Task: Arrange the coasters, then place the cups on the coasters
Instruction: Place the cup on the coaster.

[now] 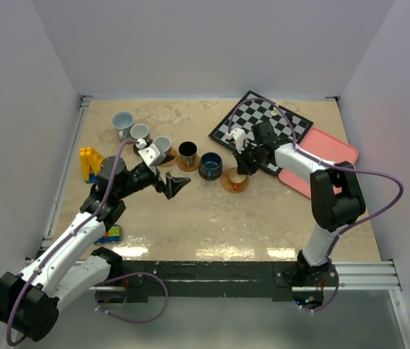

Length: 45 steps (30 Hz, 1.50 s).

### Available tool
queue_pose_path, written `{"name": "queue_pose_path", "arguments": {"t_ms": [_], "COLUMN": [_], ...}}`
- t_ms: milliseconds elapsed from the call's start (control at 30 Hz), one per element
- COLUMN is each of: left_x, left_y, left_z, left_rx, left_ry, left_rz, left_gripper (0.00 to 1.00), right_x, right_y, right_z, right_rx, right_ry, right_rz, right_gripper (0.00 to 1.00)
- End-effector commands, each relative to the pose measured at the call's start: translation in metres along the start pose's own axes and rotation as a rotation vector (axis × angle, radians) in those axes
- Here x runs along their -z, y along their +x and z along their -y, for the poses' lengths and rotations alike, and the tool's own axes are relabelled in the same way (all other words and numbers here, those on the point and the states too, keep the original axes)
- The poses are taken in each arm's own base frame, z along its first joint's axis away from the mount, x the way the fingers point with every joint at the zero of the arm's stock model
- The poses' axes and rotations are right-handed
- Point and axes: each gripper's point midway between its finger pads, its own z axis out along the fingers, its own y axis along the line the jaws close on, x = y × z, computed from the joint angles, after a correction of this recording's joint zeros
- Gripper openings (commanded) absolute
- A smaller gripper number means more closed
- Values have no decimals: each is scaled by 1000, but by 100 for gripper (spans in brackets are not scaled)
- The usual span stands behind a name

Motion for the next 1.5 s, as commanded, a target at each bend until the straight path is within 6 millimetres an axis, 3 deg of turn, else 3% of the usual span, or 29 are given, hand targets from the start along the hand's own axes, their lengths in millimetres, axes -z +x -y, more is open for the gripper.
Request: {"name": "queue_pose_path", "arguments": {"t_ms": [0, 1267, 1467], "left_x": [-1, -1, -1], "left_y": [-24, -22, -22], "left_z": [1, 5, 6], "left_rx": [-41, -39, -41], "left_ry": [20, 44, 44], "left_rz": [53, 45, 45], "left_gripper": [100, 100, 100], "right_x": [4, -1, 0], "right_y": [-23, -23, -22], "right_z": [1, 12, 16], "right_rx": [48, 52, 47], "right_ry": [-9, 42, 65], "right_rz": [72, 79, 71], "right_gripper": [0, 0, 11]}}
